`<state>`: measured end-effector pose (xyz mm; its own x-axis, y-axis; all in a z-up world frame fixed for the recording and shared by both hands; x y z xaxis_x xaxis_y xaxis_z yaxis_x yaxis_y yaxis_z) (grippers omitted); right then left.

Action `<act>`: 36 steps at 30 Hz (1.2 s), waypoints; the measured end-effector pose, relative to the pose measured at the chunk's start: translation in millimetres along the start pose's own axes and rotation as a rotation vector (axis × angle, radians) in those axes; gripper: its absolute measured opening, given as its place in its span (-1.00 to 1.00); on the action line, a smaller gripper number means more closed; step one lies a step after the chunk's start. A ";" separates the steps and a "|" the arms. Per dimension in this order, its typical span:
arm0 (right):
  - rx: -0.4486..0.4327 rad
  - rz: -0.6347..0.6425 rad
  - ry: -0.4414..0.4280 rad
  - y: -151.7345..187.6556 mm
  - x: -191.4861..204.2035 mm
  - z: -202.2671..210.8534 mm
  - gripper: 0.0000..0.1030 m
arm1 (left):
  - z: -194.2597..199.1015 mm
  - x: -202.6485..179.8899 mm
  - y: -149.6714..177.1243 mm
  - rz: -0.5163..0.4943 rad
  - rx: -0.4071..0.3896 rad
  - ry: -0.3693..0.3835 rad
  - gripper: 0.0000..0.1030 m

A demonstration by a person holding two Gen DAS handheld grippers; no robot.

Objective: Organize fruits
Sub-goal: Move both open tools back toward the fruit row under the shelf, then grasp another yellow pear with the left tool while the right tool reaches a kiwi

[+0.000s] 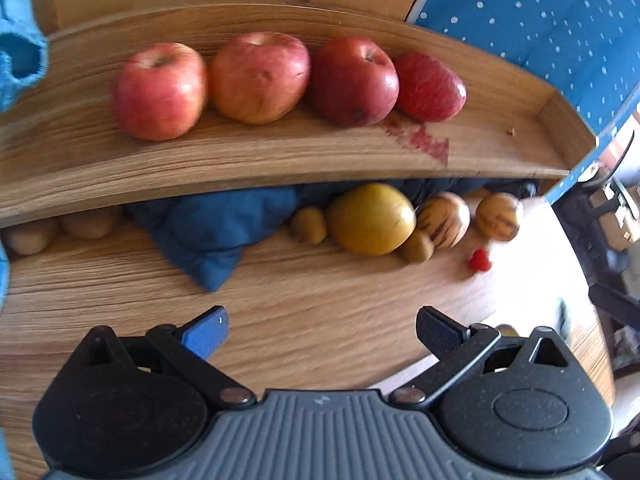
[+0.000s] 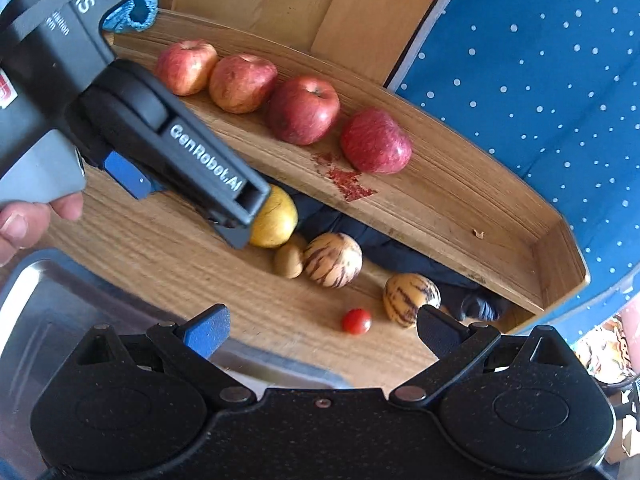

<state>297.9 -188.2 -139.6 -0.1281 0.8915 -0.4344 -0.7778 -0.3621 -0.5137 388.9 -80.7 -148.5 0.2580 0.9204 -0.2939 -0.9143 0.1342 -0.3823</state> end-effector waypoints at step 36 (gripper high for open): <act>0.075 -0.492 -0.346 -6.6 -18.4 -95.1 -0.16 | -66.7 -8.8 -34.3 0.616 0.066 0.160 0.60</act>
<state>364.0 -228.1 -198.6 0.0750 0.9908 0.1129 -0.8361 0.1241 -0.5344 438.8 -117.9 -191.3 -0.2821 0.7703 -0.5719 -0.9259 -0.3748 -0.0480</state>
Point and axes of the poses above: each gripper's, at about its wrist camera, not at the fingertips, and z roughly against the way its jaws point, x to its left, y to its underside, the point moved 4 cm from there along -z, roughly the way its jaws point, and after that the axes turned 9 degrees about z, right-handed, at the moved point
